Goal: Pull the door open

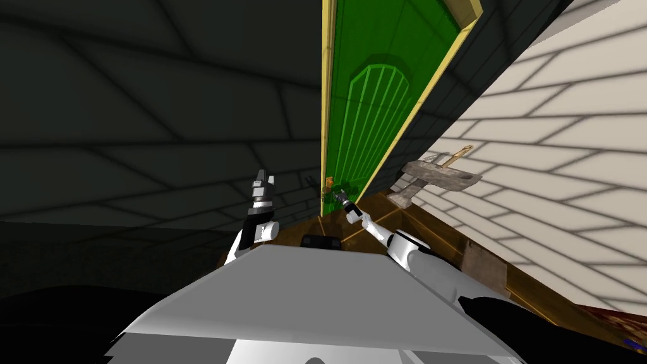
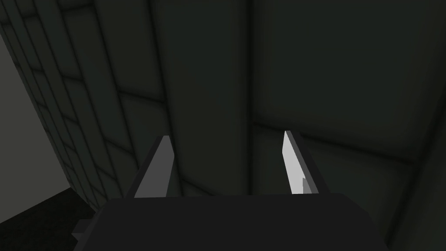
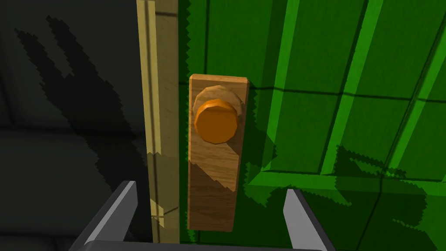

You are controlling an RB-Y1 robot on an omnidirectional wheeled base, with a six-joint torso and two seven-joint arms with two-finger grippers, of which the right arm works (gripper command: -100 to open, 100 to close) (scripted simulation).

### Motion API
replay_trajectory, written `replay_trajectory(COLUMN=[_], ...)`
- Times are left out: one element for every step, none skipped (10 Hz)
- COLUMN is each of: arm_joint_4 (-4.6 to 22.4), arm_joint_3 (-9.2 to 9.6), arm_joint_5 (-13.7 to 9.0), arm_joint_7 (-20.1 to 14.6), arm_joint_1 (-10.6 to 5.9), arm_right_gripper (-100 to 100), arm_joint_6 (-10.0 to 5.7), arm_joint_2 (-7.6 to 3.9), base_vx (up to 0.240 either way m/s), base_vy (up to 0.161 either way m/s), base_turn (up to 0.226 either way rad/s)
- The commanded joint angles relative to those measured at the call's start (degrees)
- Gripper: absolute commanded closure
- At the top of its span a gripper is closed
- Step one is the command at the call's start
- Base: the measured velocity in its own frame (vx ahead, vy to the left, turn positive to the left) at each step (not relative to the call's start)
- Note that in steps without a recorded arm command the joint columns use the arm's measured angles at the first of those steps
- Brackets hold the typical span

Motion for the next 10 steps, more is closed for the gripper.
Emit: replay_trajectory(arm_joint_4=[0.68, 1.27, 2.49, 3.09, 4.22, 4.7, 5.44, 6.26, 6.26, 6.26], arm_joint_3=[-0.61, -0.75, -1.06, -1.21, -1.49, -1.61, -1.79, -1.28, -1.28, -1.28], arm_joint_5=[-0.41, -0.52, -0.75, -0.87, -1.08, -1.17, -1.31, -0.99, -0.99, -0.99], arm_joint_7=[-1.4, -2.09, -3.52, -4.23, -5.54, -6.11, -6.97, -7.09, -7.09, -7.09], arm_joint_1=[0.16, 0.23, 0.37, 0.44, 0.58, 0.64, 0.72, 0.08, 0.08, 0.08], arm_right_gripper=[-100, -100, -100, -100, -100, -100, -100, -100, 100, 100], arm_joint_6=[-0.69, -1.15, -2.11, -2.58, -3.46, -3.85, -4.43, -4.54, -4.54, -4.54], arm_joint_2=[-1.47, -2.11, -3.44, -4.1, -5.32, -5.85, -6.66, -5.77, -5.77, -5.77], base_vx=[0.127, 0.132, 0.174, 0.183, 0.14, 0.129, 0.125, 0.055, -0.009, -0.016], base_vy=[0.135, 0.108, 0.131, 0.131, 0.152, 0.117, 0.093, 0.041, -0.007, -0.026], base_turn=[0.244, 0.11, 0.246, 0.216, 0.243, 0.16, 0.12, 0.017, -0.03, -0.009])
